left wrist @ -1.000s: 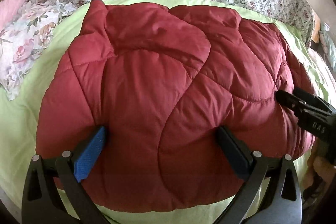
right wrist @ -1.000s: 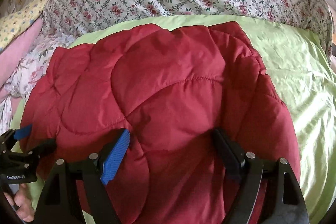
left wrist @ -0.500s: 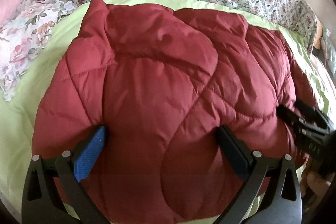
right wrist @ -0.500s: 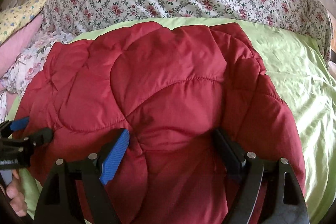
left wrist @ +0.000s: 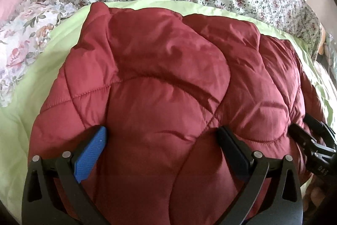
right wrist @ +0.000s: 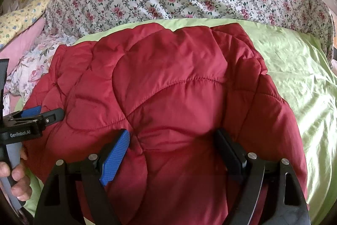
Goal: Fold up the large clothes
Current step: 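Press the folded coat flat with both open grippers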
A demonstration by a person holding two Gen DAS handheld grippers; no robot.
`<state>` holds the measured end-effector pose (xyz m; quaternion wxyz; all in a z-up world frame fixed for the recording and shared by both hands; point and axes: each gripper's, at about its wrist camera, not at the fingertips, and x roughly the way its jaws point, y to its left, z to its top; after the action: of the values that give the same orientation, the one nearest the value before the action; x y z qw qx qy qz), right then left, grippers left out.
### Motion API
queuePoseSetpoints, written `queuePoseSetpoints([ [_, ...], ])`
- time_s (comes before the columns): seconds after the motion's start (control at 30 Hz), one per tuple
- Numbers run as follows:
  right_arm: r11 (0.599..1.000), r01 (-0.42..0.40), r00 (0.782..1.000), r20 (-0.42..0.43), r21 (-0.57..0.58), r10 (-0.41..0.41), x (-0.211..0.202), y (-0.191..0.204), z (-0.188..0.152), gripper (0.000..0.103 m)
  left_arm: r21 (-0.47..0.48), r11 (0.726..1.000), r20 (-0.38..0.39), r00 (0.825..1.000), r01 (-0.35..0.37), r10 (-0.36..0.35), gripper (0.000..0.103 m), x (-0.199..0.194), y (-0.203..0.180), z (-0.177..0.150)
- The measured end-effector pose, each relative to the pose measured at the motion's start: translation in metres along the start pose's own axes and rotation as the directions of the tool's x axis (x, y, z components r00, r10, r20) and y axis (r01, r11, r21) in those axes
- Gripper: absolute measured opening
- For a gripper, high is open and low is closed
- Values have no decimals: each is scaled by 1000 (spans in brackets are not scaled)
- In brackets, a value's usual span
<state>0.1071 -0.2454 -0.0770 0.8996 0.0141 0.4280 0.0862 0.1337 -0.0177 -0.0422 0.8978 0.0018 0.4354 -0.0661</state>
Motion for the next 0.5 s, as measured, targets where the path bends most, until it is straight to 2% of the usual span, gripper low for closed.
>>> queuePoseSetpoints([
  [0.37,1000,3,1000,11,-5,-3,0,1,-3,85,20,999,48,998,44,-45,103,-10,5,-9],
  [0.5,1000,5,1000,9,-1,-5,1,1,-4,85,15,999,84,996,37,-38,103,-26,7,-11],
])
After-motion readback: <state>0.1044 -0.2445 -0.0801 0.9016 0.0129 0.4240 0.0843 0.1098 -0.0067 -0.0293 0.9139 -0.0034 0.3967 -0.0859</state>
